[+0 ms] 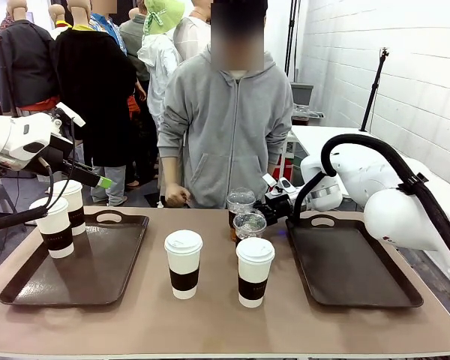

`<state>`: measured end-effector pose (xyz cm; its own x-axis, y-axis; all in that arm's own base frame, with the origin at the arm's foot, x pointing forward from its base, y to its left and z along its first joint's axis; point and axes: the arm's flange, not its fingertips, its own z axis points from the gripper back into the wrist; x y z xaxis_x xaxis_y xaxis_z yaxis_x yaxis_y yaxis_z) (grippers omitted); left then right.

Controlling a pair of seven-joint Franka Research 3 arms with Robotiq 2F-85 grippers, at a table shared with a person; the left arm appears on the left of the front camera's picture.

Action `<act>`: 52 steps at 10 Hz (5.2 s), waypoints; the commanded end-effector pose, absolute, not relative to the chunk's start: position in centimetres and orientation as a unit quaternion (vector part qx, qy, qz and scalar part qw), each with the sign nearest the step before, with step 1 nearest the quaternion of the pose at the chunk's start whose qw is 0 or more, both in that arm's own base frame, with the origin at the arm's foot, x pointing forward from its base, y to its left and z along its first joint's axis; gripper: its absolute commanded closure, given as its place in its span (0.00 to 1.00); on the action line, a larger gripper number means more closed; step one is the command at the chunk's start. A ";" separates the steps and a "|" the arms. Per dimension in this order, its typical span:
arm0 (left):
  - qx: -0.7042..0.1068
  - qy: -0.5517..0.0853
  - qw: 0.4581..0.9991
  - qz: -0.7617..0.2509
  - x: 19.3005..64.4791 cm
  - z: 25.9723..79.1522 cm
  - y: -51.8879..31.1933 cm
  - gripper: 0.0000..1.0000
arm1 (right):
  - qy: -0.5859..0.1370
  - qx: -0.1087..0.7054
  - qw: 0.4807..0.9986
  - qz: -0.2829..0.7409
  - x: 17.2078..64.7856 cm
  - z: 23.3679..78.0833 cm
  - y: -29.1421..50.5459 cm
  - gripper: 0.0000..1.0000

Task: Distribute the coffee onto the tray.
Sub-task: Pick up one iced Americano and place it on the right Handle tray.

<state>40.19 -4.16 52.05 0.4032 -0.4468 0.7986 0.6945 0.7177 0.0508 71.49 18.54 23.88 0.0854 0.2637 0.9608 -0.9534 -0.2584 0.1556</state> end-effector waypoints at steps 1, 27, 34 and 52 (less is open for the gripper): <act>-0.151 -0.422 0.825 -0.344 40.3 51.9 -4.0 0.00 | -0.322 0.529 0.512 0.595 72.5 24.1 18.6 0.24; -0.151 -0.422 0.825 -0.344 40.3 51.9 -4.0 0.00 | -0.446 0.456 0.545 0.544 62.3 34.3 1.1 0.24; -0.151 -0.422 0.825 -0.344 40.3 51.9 -4.0 0.00 | -0.462 0.456 0.554 0.521 59.6 32.7 -3.7 0.24; -0.151 -0.422 0.825 -0.344 40.3 51.9 -4.0 0.00 | -0.481 0.445 0.596 0.463 62.0 24.2 -8.7 0.24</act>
